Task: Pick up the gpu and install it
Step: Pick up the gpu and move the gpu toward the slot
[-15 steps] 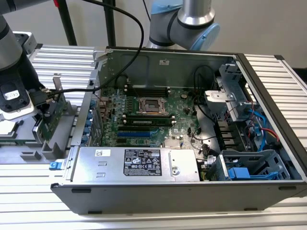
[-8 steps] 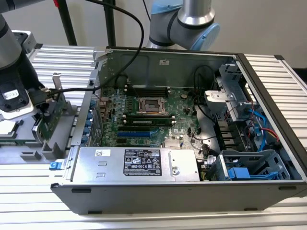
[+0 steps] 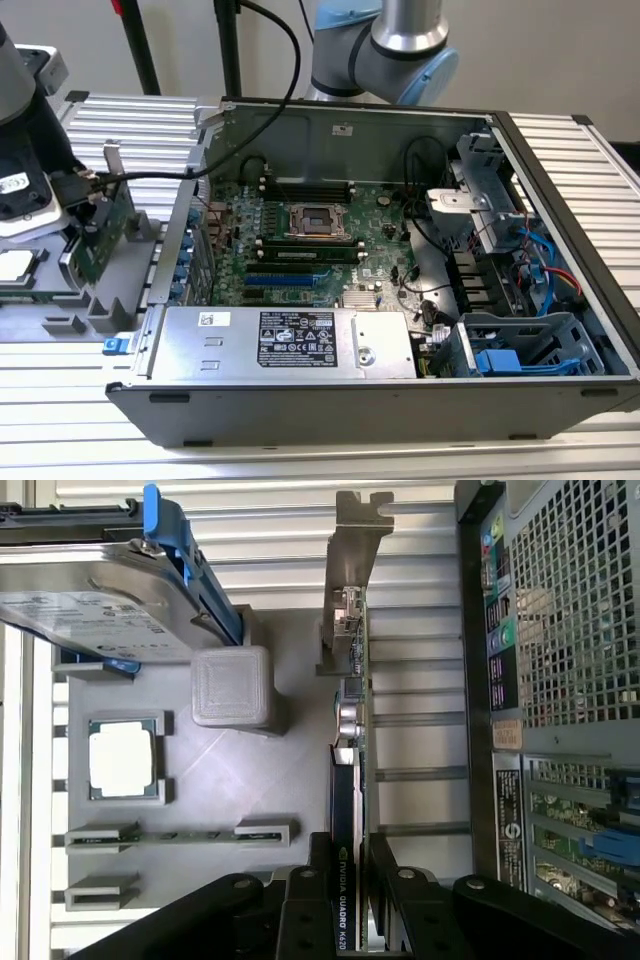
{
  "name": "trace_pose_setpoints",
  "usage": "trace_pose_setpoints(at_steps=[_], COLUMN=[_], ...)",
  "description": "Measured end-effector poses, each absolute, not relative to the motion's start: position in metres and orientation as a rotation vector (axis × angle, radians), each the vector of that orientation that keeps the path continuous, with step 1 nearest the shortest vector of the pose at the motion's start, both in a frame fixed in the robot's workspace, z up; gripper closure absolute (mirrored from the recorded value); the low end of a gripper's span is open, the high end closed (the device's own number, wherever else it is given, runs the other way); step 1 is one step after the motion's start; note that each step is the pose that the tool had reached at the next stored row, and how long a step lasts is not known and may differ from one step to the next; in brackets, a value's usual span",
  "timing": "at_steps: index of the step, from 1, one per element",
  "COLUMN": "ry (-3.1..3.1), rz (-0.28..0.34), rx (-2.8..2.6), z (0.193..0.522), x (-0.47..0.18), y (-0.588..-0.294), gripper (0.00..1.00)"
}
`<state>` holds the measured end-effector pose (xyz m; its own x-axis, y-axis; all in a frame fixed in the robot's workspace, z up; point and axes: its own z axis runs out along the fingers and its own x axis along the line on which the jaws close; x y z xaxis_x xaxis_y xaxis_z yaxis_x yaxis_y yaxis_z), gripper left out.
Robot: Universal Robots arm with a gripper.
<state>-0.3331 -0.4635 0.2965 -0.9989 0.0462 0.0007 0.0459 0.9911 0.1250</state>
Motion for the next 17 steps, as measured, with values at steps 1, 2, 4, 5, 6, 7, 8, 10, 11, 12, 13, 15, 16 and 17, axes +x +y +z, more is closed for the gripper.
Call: trace_pose_setpoints(at_steps=[1,2,4,5,6,7,8,10,11,12,13,15,16,17], ry=[3.133,3.133,3.131,3.129,3.127,3.125,3.123,3.118,3.115,3.113,3.112,3.114,3.116,3.118], rz=[0.199,0.204,0.242,0.272,0.299,0.327,0.352,0.396,0.418,0.437,0.45,0.457,0.457,0.457], rx=[0.072,0.072,0.073,0.072,0.072,0.073,0.073,0.072,0.072,0.072,0.072,0.074,0.074,0.075], z=[0.2981,0.2988,0.2992,0.2991,0.2992,0.2992,0.2994,0.2999,0.3002,0.3007,0.3018,0.3044,0.3051,0.3061], x=[-0.3331,-0.333,-0.3329,-0.3328,-0.3328,-0.3327,-0.3327,-0.3325,-0.3324,-0.3323,-0.3322,-0.3323,-0.3322,-0.3322], y=[-0.4636,-0.4638,-0.4642,-0.4646,-0.4649,-0.4652,-0.4654,-0.4658,-0.4661,-0.4664,-0.4666,-0.4666,-0.4666,-0.4666], gripper=[1.0,1.0,1.0,1.0,1.0,1.0,1.0,1.0,1.0,1.0,1.0,1.0,1.0,1.0])
